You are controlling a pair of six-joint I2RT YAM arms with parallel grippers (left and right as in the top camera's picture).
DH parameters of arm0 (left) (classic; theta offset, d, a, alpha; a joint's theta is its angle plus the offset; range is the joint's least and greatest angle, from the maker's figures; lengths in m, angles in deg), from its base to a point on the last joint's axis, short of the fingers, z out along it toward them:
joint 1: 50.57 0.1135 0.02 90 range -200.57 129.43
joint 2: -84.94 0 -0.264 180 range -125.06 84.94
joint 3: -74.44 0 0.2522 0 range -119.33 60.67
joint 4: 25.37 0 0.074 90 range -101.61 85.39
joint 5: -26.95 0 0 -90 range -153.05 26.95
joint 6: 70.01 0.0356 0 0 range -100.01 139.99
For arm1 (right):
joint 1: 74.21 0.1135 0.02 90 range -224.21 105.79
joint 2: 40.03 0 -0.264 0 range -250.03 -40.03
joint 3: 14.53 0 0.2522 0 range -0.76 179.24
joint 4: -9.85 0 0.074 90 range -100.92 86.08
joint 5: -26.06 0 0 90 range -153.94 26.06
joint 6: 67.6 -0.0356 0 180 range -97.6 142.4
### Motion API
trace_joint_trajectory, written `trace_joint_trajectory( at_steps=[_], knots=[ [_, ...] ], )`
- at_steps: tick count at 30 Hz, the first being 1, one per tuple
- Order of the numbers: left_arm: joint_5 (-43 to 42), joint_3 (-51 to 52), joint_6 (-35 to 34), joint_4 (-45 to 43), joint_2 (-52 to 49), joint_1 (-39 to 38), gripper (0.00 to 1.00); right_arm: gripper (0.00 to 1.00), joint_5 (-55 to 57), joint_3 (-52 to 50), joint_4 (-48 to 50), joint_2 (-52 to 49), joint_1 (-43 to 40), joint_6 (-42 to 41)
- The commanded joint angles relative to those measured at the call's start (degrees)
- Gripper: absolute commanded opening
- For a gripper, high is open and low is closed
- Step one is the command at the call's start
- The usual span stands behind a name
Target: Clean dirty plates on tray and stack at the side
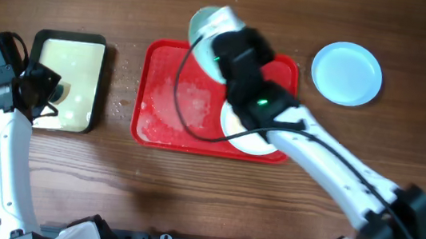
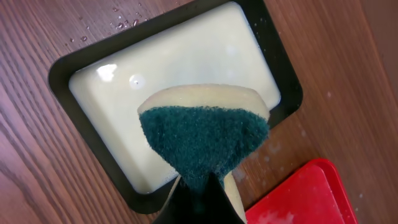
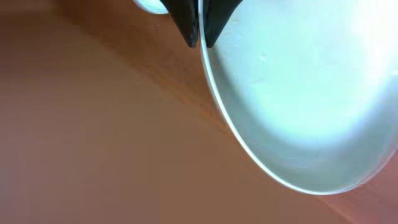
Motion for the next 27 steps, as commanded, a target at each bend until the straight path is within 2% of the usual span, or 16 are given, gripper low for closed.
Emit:
trace_joint_trajectory(
  at_steps=[1, 4, 5, 7, 8, 9, 10, 12, 20, 21, 24, 25, 26, 27],
  knots=[
    [-0.46, -0.07, -0.52, -0.35, 0.22, 0.31, 0.04, 0.04, -32.92, 1.25, -8.72, 2.56, -7.32, -6.34],
    [-0.48, -0.07, -0.52, -0.33, 0.22, 0.31, 0.04, 0.04, -31.8, 0.68, -13.03, 1.16, -21.55, -29.92],
    [-0.48, -0.07, -0.52, -0.31, 0.22, 0.31, 0.04, 0.04, -32.87, 0.68, -14.16, 1.16, -26.86, -35.28],
    [-0.46, -0.07, -0.52, -0.17, 0.22, 0.31, 0.04, 0.04, -33.18, 0.68, -17.16, 1.14, -36.98, -40.04],
    [-0.48, -0.07, -0.52, -0.15, 0.22, 0.31, 0.04, 0.04, -33.16, 0.68, -20.33, 1.14, -46.51, -43.8],
    [-0.46, -0.04, -0.52, -0.35, 0.22, 0.31, 0.04, 0.04, -33.22, 0.66, -21.03, 0.9, -52.87, -43.82],
    [-0.46, -0.04, -0.52, -0.44, 0.22, 0.31, 0.04, 0.04, -33.38, 0.66, -20.98, 0.5, -55.32, -43.8],
    [-0.46, -0.07, -0.52, -0.59, 0.22, 0.31, 0.04, 0.04, -33.29, 0.68, -20.74, -1.18, -57.75, -43.65],
    [-0.46, -0.07, -0.52, -0.59, 0.22, 0.31, 0.04, 0.04, -34.12, 0.68, -18.49, -13.81, -57.61, -44.5],
    [-0.46, -0.04, -0.52, -0.68, 0.22, 0.31, 0.04, 0.09, -37.81, 0.68, -17.59, -15.23, -57.59, -41.88],
    [-0.46, -0.04, -0.52, -1.09, 0.11, 0.31, 0.04, 0.13, -45.38, 0.68, -16.28, -16.22, -56.87, -36.11],
    [-0.46, -0.07, -0.52, -1.09, -0.04, 0.31, 0.04, 0.17, -45.31, 0.68, -16.33, -16.2, -56.41, -36.02],
    [-0.48, -0.04, -0.55, -1.07, -0.46, 0.31, 0.04, 0.38, -45.29, 0.68, -16.59, -16.2, -55.41, -35.43],
    [-0.48, -0.07, -0.52, -1.05, -0.83, 0.31, 0.04, 0.66, -45.33, 0.68, -17.0, -16.2, -54.84, -35.54]
  ],
)
